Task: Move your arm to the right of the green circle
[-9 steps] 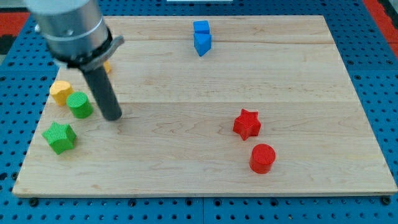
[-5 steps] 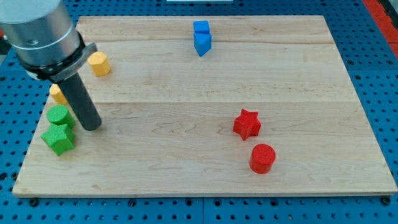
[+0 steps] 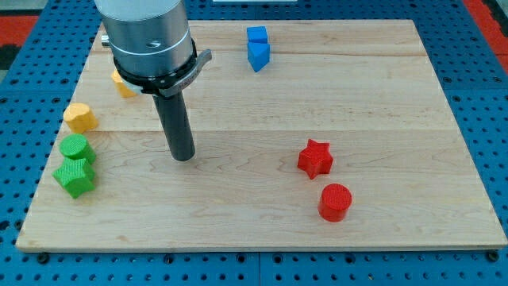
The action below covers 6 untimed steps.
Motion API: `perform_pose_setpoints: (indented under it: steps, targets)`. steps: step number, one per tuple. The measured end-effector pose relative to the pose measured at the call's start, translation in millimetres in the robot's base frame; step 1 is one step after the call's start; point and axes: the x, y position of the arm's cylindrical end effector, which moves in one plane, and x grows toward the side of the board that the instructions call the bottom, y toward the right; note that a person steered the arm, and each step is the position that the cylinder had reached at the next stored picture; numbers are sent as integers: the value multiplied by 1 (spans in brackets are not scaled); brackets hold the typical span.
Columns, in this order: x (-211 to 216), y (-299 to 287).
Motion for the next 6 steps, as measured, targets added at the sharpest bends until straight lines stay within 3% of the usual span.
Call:
perform_pose_setpoints:
  steps: [6]
  targets:
    - [-6,11]
